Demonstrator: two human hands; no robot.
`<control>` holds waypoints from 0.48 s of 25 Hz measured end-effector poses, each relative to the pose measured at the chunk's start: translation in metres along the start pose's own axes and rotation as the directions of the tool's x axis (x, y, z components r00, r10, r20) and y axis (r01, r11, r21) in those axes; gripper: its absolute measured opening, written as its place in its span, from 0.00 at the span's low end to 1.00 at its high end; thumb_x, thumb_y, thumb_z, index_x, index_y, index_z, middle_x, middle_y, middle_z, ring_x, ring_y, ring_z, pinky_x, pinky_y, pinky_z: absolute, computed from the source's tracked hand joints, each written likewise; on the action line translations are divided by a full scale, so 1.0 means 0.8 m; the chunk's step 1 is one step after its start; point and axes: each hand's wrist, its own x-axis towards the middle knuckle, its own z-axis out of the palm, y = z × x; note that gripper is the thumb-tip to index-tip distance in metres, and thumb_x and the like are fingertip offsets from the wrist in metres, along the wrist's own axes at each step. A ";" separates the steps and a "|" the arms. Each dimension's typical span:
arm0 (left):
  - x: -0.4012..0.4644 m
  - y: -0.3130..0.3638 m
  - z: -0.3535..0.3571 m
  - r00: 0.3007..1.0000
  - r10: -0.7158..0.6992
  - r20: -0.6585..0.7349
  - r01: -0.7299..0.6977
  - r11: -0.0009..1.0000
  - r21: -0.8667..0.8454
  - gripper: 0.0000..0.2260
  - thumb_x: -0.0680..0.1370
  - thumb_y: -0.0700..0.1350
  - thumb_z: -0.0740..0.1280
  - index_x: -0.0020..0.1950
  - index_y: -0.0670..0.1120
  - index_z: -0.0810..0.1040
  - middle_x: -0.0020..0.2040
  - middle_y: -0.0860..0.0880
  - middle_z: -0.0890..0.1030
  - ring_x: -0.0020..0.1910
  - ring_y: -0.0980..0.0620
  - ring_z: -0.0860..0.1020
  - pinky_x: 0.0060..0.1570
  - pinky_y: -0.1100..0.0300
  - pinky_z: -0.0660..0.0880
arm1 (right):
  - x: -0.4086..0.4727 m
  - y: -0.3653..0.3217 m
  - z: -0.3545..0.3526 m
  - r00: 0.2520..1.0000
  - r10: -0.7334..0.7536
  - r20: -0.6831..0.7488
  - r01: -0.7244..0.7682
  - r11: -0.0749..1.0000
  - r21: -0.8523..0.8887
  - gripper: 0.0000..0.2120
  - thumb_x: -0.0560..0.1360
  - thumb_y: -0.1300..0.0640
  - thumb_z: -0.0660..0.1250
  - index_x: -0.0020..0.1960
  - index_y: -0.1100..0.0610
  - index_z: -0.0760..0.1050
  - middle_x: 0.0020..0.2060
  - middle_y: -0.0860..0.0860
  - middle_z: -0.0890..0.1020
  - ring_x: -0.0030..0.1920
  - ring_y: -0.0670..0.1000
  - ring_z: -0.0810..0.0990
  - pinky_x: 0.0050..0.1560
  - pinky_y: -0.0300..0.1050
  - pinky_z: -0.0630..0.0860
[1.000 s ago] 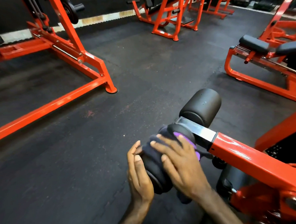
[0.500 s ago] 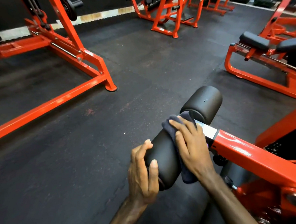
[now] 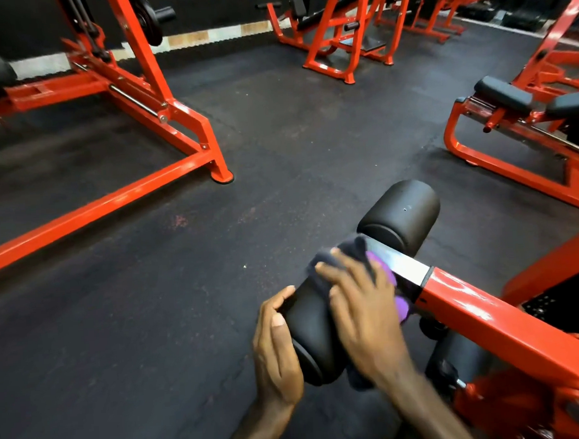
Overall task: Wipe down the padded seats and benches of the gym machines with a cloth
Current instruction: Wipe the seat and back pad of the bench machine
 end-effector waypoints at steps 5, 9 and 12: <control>0.005 0.004 -0.009 0.974 0.163 0.160 -0.184 0.975 0.125 0.24 0.84 0.47 0.55 0.82 0.51 0.64 0.76 0.49 0.72 0.73 0.45 0.75 0.70 0.53 0.72 | -0.012 0.014 -0.012 0.995 -0.079 0.063 0.077 0.997 0.026 0.21 0.85 0.54 0.54 0.75 0.49 0.74 0.77 0.41 0.71 0.77 0.46 0.69 0.78 0.61 0.61; 0.008 0.002 -0.015 0.937 0.282 0.205 -0.321 0.928 0.189 0.26 0.82 0.46 0.59 0.81 0.42 0.64 0.76 0.42 0.68 0.73 0.39 0.74 0.71 0.50 0.71 | 0.017 0.012 -0.003 0.996 0.084 -0.003 -0.084 0.996 0.000 0.20 0.84 0.54 0.55 0.70 0.49 0.78 0.75 0.41 0.74 0.76 0.46 0.70 0.75 0.61 0.65; -0.002 -0.007 -0.001 0.995 0.095 0.020 -0.095 0.995 0.026 0.25 0.83 0.51 0.59 0.80 0.45 0.67 0.78 0.44 0.70 0.74 0.42 0.73 0.72 0.49 0.70 | -0.040 -0.025 0.003 0.986 -0.132 0.102 0.129 0.991 0.035 0.21 0.85 0.55 0.55 0.74 0.50 0.75 0.78 0.43 0.70 0.78 0.47 0.68 0.79 0.59 0.58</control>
